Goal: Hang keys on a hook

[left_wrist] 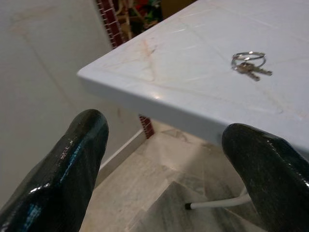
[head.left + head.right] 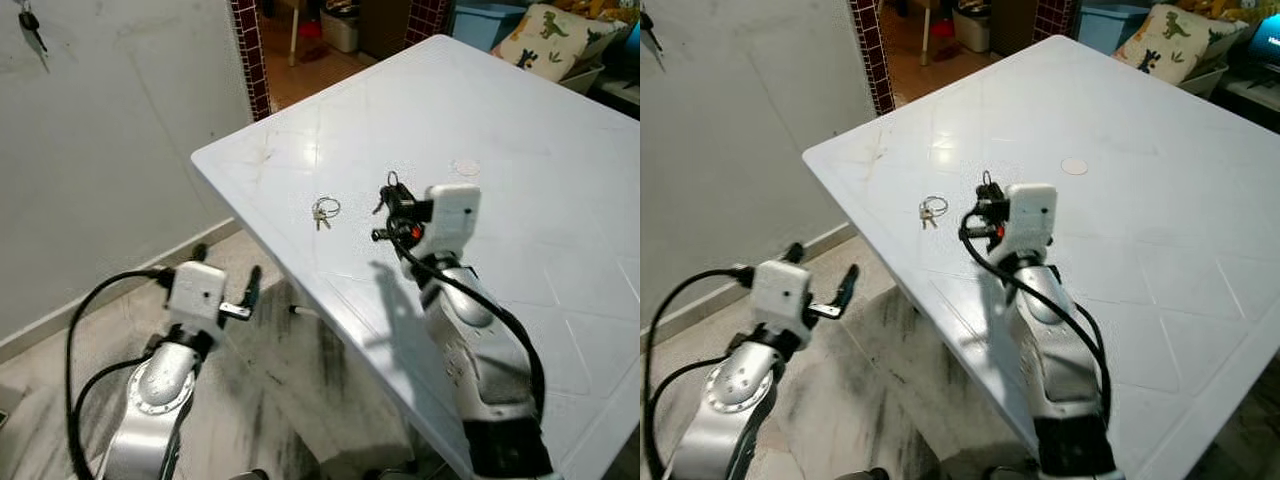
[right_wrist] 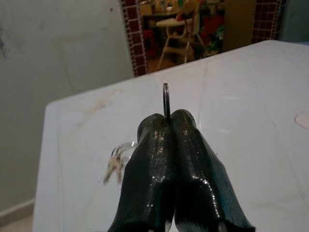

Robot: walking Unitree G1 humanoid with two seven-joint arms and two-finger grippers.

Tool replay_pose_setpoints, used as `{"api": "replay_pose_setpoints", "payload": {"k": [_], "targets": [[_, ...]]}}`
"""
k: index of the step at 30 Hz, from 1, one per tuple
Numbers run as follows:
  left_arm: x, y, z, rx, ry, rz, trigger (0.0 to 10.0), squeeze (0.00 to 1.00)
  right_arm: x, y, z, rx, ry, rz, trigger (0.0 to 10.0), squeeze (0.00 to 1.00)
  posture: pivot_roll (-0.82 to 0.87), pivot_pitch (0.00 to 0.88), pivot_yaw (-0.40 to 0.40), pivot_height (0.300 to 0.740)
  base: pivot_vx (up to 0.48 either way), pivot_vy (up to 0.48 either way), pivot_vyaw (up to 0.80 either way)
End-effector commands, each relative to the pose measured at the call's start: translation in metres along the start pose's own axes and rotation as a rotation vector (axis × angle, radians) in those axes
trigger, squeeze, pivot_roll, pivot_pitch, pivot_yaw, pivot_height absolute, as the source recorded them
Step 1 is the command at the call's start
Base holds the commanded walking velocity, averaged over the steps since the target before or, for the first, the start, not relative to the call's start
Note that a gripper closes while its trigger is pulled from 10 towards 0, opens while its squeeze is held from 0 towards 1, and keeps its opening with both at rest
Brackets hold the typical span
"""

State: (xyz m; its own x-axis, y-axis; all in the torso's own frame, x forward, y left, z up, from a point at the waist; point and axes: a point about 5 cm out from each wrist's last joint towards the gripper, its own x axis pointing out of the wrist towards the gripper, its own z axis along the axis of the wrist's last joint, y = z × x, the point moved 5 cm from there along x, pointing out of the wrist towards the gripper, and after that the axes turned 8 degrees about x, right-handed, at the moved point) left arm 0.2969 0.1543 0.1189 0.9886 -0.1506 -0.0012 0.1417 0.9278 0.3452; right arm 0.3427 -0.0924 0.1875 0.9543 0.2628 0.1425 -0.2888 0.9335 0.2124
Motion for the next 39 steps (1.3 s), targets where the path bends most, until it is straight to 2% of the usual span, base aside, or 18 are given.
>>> {"api": "replay_pose_setpoints", "payload": {"k": [1,5,9,13,17,26,39], "targets": [[-0.005,0.003,-0.003,0.01,0.023,0.022,10.0,0.0,-0.006,0.008,0.002,-0.006,0.004,0.034,10.0,0.0,0.03,0.141,0.036,0.74,0.0,0.0,0.0],[-0.007,0.005,-0.004,0.022,0.032,0.049,10.0,0.0,-0.021,0.005,-0.011,-0.026,0.057,0.034,10.0,0.0,0.03,0.14,0.042,0.74,0.0,0.0,0.6],[-0.005,0.008,-0.005,0.009,0.044,0.06,10.0,0.0,-0.025,0.005,-0.015,-0.023,0.081,0.03,10.0,0.0,0.03,0.137,0.047,0.74,0.0,0.0,0.8],[-0.003,0.008,-0.004,0.014,0.041,0.056,10.0,0.0,-0.024,0.007,-0.014,-0.014,0.082,0.029,10.0,0.0,0.03,0.131,0.052,0.74,0.0,0.0,0.79],[-0.002,0.009,-0.004,0.01,0.044,0.064,10.0,0.0,-0.021,0.008,-0.014,0.014,0.08,0.021,10.0,0.0,0.04,0.128,0.054,0.74,0.0,0.0,0.0],[0.001,0.011,-0.004,0.007,0.048,0.068,10.0,0.0,-0.022,0.018,-0.018,0.028,0.093,0.041,10.0,0.0,0.04,0.119,0.054,0.74,0.0,0.292,0.0],[0.008,0.009,-0.003,0.006,0.043,0.053,10.0,0.0,-0.018,0.015,-0.015,0.044,0.081,0.011,10.0,0.0,0.04,0.124,0.06,0.74,0.0,0.367,0.0]]}}
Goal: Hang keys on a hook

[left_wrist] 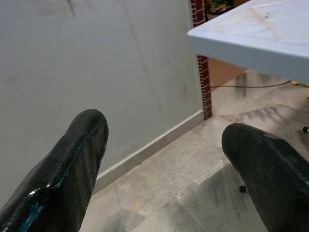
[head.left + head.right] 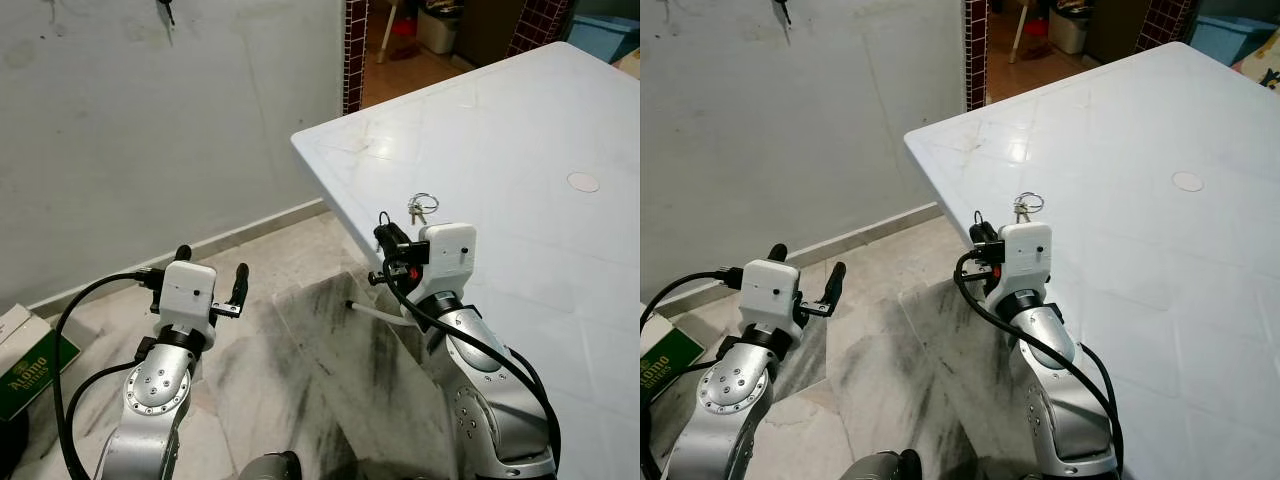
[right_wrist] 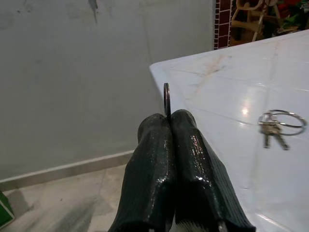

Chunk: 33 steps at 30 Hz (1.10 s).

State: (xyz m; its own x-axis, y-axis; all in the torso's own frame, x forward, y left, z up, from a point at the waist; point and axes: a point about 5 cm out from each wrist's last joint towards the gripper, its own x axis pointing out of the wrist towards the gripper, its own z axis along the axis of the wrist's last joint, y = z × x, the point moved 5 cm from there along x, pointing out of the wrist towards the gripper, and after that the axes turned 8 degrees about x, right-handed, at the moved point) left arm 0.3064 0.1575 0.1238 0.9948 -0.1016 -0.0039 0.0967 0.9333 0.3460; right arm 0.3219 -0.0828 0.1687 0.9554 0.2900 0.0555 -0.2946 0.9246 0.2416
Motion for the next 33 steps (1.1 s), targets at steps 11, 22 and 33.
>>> {"api": "replay_pose_setpoints", "payload": {"k": [11,22,33], "targets": [[0.002,0.003,-0.005,-0.004,0.024,0.005,10.0,0.0,0.005,0.005,0.006,0.017,-0.017,0.002,10.0,0.0,0.04,0.124,0.061,0.74,0.0,0.459,0.0],[0.005,0.001,-0.005,-0.01,0.026,-0.001,10.0,0.0,0.006,0.003,0.006,0.014,-0.016,-0.007,10.0,0.0,0.04,0.121,0.063,0.74,0.0,0.48,0.0],[0.011,0.002,-0.002,-0.023,0.006,0.002,10.0,0.0,0.009,0.003,0.007,0.006,-0.021,-0.002,10.0,0.0,0.04,0.113,0.062,0.74,0.0,0.175,0.0]]}}
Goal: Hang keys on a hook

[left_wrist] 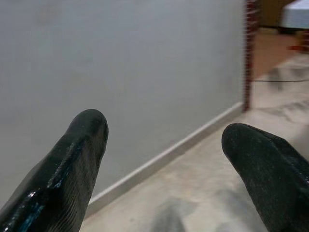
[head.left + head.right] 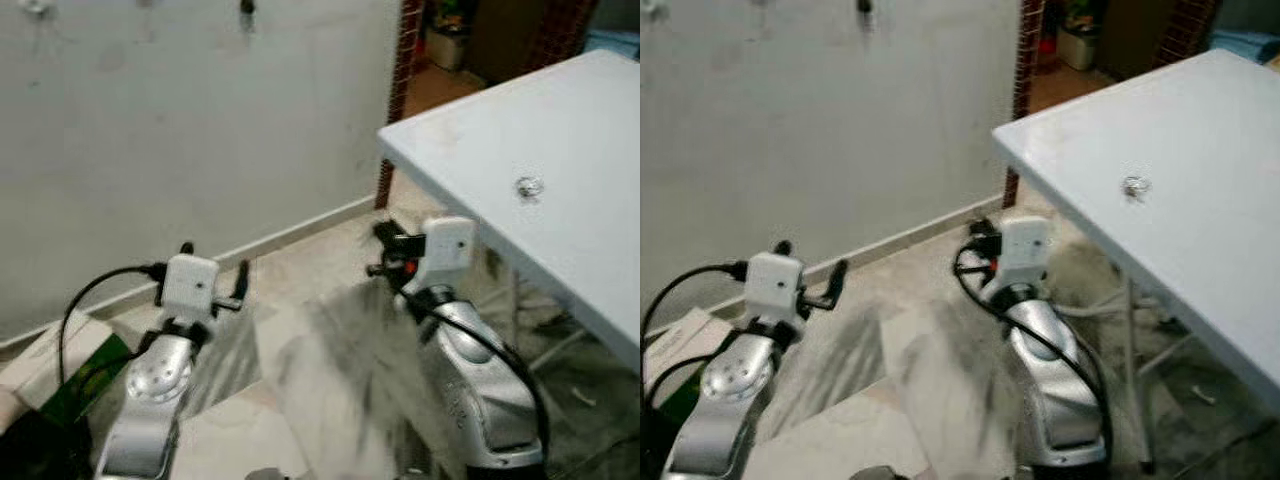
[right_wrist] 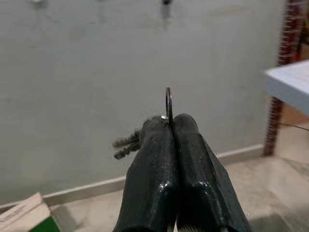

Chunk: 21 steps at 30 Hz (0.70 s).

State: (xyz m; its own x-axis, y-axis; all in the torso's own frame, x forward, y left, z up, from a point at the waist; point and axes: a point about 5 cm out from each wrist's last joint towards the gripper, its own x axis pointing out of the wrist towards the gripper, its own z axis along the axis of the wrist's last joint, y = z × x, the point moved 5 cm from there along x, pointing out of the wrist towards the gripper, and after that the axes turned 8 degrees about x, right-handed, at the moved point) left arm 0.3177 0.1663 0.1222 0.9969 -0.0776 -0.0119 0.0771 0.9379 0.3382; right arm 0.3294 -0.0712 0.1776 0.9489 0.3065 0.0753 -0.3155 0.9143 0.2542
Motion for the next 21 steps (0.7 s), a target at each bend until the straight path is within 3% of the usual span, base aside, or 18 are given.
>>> {"api": "replay_pose_setpoints", "payload": {"k": [1,13,21], "targets": [[0.0009,-0.0061,0.0026,-0.013,-0.009,-0.017,10.0,0.0,-0.0015,-0.0079,0.0022,-0.01,-0.008,-0.024,10.0,0.0,0.04,0.113,0.062,0.74,0.0,0.0,0.0],[0.0038,-0.0038,0.0019,-0.042,-0.008,-0.021,10.0,0.0,0.0005,-0.0055,0.003,-0.028,-0.013,-0.009,10.0,0.0,0.04,0.108,0.064,0.74,0.0,0.0,0.0],[0.0041,-0.0049,0.0031,-0.06,-0.015,-0.03,10.0,0.0,0.0019,-0.0031,0.0025,-0.03,-0.015,0.0,10.0,0.0,0.04,0.102,0.065,0.74,0.061,0.0,0.71]]}}
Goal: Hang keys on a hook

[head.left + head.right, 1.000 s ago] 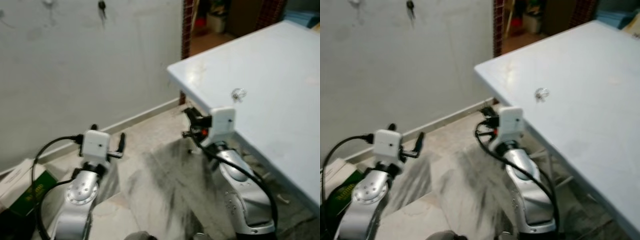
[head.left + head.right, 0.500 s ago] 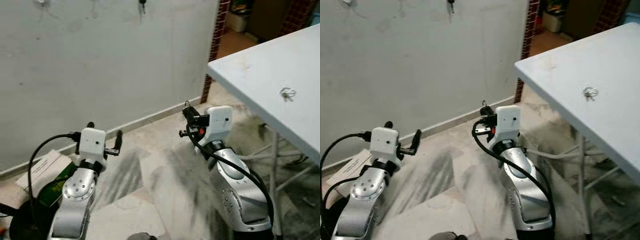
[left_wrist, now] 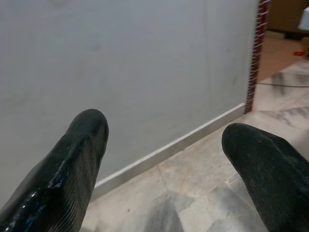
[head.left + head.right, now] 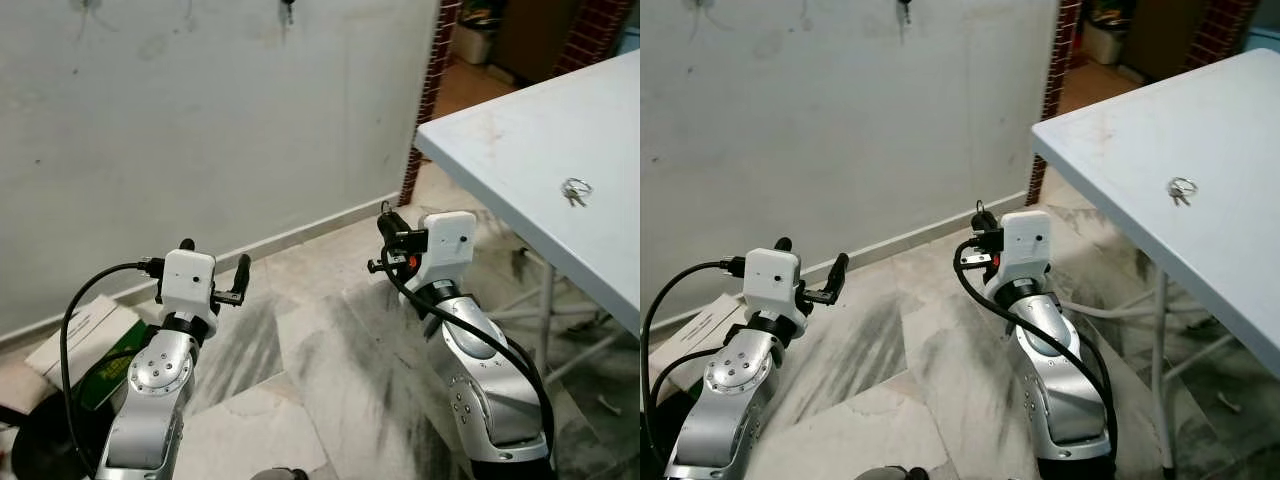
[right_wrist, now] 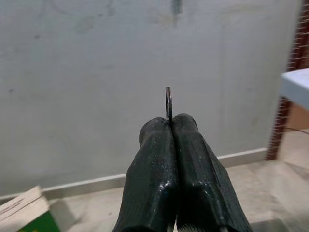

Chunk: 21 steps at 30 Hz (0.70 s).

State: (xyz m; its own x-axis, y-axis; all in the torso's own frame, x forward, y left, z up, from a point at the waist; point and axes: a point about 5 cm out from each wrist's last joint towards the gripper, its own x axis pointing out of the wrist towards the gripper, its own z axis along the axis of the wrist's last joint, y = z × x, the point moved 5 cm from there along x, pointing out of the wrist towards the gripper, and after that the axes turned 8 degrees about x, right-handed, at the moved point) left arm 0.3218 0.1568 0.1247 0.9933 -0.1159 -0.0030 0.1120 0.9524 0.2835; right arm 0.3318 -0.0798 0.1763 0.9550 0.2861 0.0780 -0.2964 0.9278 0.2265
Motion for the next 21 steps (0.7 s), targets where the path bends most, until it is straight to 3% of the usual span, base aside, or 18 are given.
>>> {"api": "replay_pose_setpoints", "payload": {"k": [1,7,21], "targets": [[-0.0008,0.0026,-0.0022,-0.006,0.005,0.002,10.0,0.0,0.0025,0.0063,0.0013,-0.002,-0.006,0.023,10.0,0.0,0.04,0.102,0.065,0.74,0.281,0.0,0.69],[-0.0016,0.0016,-0.0027,-0.017,0.006,-0.005,10.0,0.0,0.0023,0.0071,0.0003,0.001,-0.005,0.027,10.0,0.0,0.04,0.101,0.065,0.74,0.329,0.0,0.55],[-0.0025,-0.0018,-0.0033,-0.036,0.007,-0.02,10.0,0.0,0.0007,0.0055,-0.0032,0.003,0.006,0.022,10.0,0.0,0.04,0.106,0.065,0.74,0.391,0.0,0.0]]}}
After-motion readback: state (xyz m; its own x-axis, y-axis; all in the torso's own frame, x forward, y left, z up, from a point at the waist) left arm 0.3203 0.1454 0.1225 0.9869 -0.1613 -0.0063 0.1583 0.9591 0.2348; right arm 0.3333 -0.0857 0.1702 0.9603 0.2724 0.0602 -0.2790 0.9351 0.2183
